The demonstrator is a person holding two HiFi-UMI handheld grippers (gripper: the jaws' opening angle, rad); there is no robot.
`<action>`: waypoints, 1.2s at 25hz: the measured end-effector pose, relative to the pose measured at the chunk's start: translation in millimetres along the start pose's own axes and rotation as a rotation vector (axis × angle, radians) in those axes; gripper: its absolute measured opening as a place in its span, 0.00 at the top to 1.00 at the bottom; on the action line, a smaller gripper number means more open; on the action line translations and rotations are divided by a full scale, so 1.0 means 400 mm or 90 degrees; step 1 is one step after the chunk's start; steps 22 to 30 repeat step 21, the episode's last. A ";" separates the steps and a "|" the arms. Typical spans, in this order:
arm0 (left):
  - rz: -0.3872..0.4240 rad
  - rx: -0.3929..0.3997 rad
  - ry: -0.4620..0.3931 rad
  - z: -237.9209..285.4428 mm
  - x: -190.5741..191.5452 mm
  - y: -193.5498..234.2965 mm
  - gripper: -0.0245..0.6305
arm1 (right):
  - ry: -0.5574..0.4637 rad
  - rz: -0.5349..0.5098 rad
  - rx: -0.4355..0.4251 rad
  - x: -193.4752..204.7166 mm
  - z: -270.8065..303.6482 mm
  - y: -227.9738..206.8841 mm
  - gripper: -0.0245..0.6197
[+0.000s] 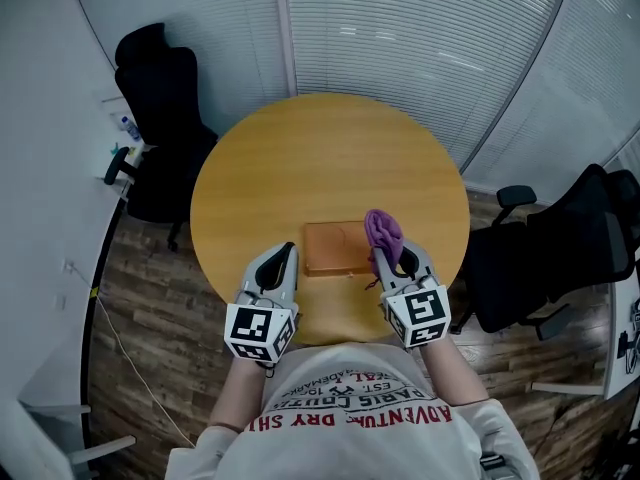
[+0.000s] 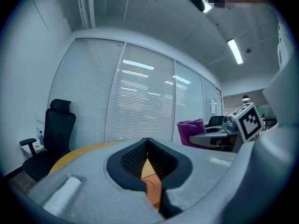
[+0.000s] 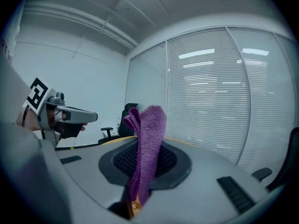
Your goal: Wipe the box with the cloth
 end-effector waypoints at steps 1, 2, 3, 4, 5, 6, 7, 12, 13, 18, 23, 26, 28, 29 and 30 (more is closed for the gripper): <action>0.003 -0.001 0.002 -0.002 0.000 -0.003 0.95 | -0.003 -0.001 -0.005 0.001 -0.001 0.005 0.87; 0.005 -0.004 0.005 -0.003 0.001 -0.005 0.95 | -0.006 -0.004 -0.010 0.001 -0.002 0.009 0.87; 0.007 -0.008 0.008 -0.006 0.001 -0.005 0.95 | -0.010 -0.009 -0.014 0.001 -0.004 0.014 0.87; 0.007 -0.012 0.010 -0.009 0.001 -0.004 0.95 | -0.015 -0.013 -0.018 0.000 -0.005 0.019 0.87; 0.007 -0.016 0.011 -0.014 0.002 -0.002 0.95 | -0.018 -0.016 -0.021 -0.001 -0.007 0.025 0.87; 0.006 -0.020 0.013 -0.019 0.002 0.000 0.95 | -0.022 -0.018 -0.023 -0.002 -0.008 0.030 0.87; 0.006 -0.024 0.015 -0.023 0.002 0.003 0.95 | -0.025 -0.020 -0.025 -0.003 -0.010 0.034 0.87; 0.004 -0.037 0.021 -0.043 0.004 0.016 0.95 | -0.043 -0.023 -0.032 -0.008 -0.015 0.050 0.87; 0.004 -0.039 0.022 -0.046 0.004 0.019 0.95 | -0.046 -0.022 -0.034 -0.009 -0.014 0.053 0.87; 0.006 -0.041 0.028 -0.052 0.008 0.029 0.95 | -0.052 -0.016 -0.039 -0.004 -0.006 0.066 0.87; 0.009 -0.041 0.030 -0.054 0.013 0.030 0.95 | -0.055 -0.021 -0.038 0.005 -0.007 0.068 0.87; 0.009 -0.041 0.030 -0.054 0.013 0.030 0.95 | -0.055 -0.021 -0.038 0.005 -0.007 0.068 0.87; 0.009 -0.041 0.030 -0.054 0.013 0.030 0.95 | -0.055 -0.021 -0.038 0.005 -0.007 0.068 0.87; 0.009 -0.041 0.030 -0.054 0.013 0.030 0.95 | -0.055 -0.021 -0.038 0.005 -0.007 0.068 0.87; 0.009 -0.041 0.030 -0.054 0.013 0.030 0.95 | -0.055 -0.021 -0.038 0.005 -0.007 0.068 0.87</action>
Point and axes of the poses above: the fingertips, and each gripper's own axes: z forward along the fingers, y to its left, x out of its underside, the point moved 8 cm from there along -z, backward along the fingers, and after that the axes turned 3 degrees about -z, right-handed, at the moved point
